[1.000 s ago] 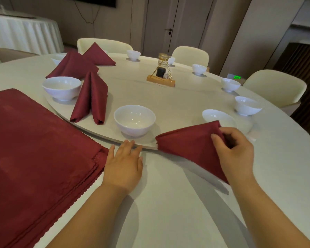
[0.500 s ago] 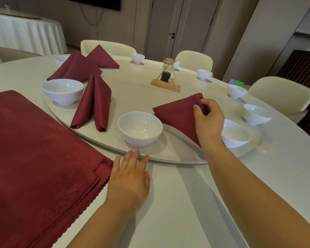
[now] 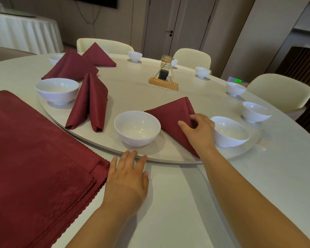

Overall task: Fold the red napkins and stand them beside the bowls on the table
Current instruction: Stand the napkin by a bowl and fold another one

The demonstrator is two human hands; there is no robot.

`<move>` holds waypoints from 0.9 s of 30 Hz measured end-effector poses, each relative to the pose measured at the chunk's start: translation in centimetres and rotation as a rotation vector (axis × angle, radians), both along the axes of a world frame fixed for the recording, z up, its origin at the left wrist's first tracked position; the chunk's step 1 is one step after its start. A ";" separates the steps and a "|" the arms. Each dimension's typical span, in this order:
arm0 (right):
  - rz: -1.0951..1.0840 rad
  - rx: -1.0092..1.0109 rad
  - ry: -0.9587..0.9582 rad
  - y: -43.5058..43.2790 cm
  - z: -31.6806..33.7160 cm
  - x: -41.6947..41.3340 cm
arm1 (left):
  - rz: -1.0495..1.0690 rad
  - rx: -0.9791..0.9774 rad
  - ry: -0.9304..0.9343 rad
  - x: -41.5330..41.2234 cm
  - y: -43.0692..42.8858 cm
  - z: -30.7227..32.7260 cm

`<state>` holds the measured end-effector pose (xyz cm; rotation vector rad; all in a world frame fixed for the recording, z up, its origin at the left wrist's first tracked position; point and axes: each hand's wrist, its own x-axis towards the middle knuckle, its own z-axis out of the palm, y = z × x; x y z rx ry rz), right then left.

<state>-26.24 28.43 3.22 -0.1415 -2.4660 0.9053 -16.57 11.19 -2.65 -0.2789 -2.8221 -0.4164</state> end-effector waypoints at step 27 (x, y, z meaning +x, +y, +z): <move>-0.072 0.049 0.102 -1.5 -4.0 4.1 | 0.063 -0.063 -0.107 0.5 0.3 1.1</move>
